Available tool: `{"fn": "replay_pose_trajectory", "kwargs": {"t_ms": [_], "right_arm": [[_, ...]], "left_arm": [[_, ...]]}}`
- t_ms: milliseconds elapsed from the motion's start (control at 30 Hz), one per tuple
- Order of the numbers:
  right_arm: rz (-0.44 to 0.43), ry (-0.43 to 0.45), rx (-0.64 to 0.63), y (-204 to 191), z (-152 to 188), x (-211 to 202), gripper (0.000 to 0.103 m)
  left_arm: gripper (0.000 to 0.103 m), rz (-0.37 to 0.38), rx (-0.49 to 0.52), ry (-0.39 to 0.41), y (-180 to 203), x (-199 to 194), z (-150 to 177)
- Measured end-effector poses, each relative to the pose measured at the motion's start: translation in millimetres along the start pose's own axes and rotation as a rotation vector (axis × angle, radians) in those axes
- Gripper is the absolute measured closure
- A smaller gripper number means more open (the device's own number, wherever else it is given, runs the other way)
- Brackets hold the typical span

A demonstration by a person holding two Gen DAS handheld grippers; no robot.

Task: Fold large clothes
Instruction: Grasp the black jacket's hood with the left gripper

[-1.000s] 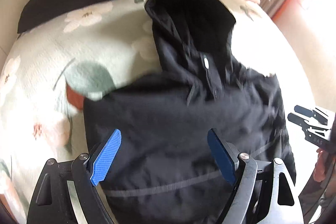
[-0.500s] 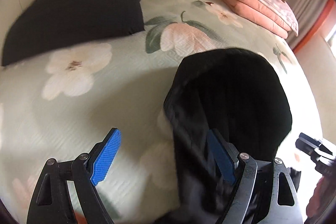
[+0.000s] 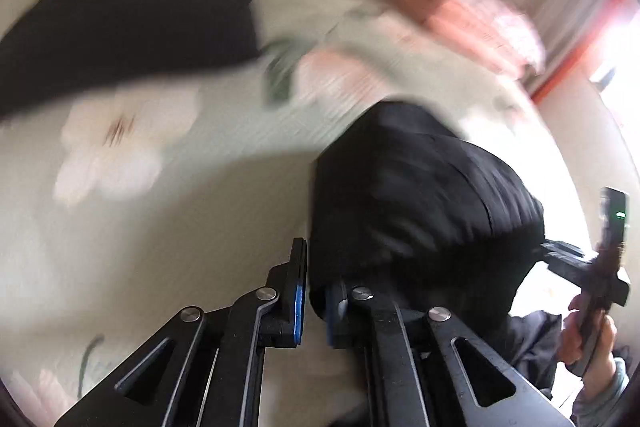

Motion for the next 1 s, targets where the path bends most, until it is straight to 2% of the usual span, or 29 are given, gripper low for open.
{"fn": "replay_pose_trajectory", "kwargs": {"t_ms": [33,67,100,200,233,267,333,467,567,600,667,733,800,933,1000], "right_arm": [[-0.004,-0.019,-0.007,0.8,4.0,8.9,0.076],[-0.001,-0.040,-0.016,2.3,9.7,21.2,0.076],[-0.011,-0.061,-0.014,4.8,15.8,34.9,0.075],[-0.008,-0.041,-0.032,4.3,14.2,34.4,0.073],[0.009,-0.048,-0.057,2.0,12.0,30.2,0.071],[0.020,-0.053,-0.081,0.3,11.0,24.7,0.070],[0.006,-0.066,-0.118,-2.1,11.5,10.9,0.064],[-0.020,-0.004,-0.190,-15.2,10.0,-34.4,0.062],[-0.033,0.077,-0.240,-36.6,-10.6,-65.5,0.056],[-0.041,0.099,-0.254,-45.4,-20.9,-69.8,0.052],[-0.062,0.126,-0.270,-63.1,-43.9,-67.3,0.050],[-0.081,0.115,-0.275,-77.1,-61.7,-52.5,0.050],[-0.111,0.073,-0.271,-86.5,-70.5,-26.2,0.050],[-0.102,-0.076,-0.290,-93.8,-62.3,35.9,0.050],[-0.108,-0.083,-0.299,-92.9,-50.4,53.9,0.050]], "left_arm": [[0.092,0.003,-0.060,-0.071,-17.7,21.4,3.9],[0.087,0.040,-0.122,-0.131,-33.6,40.3,9.9],[0.087,0.088,-0.170,-0.160,-45.4,54.1,14.1],[0.078,0.219,-0.221,-0.143,-57.2,42.4,12.0],[0.067,0.222,-0.216,-0.145,-59.1,37.2,12.9],[0.056,0.214,-0.192,-0.143,-60.7,28.4,14.7],[0.045,0.142,-0.123,-0.138,-61.9,8.9,19.7],[0.045,0.017,0.035,-0.073,-49.9,-38.9,21.5],[0.045,0.039,0.100,0.015,-26.2,-76.8,7.7],[0.045,0.076,0.120,0.052,-6.9,-86.1,-0.2],[0.040,0.113,0.154,0.075,21.4,-90.5,-10.0],[0.040,0.116,0.185,0.067,52.0,-73.1,-19.6],[0.040,0.082,0.221,-0.027,71.4,-29.7,-21.6],[0.040,0.002,0.201,-0.216,52.1,47.4,1.7],[0.040,0.029,0.206,-0.190,41.2,55.6,10.9]]}}
Point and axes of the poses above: each gripper's, at about its wrist camera, not at the fingertips, and x roughly the way its jaws point, y to its right, z to its underside, the point moved 4 cm from there along x, roughly the way its jaws point, and after that the axes turned 11 degrees about -x, right-handed, at the moved point
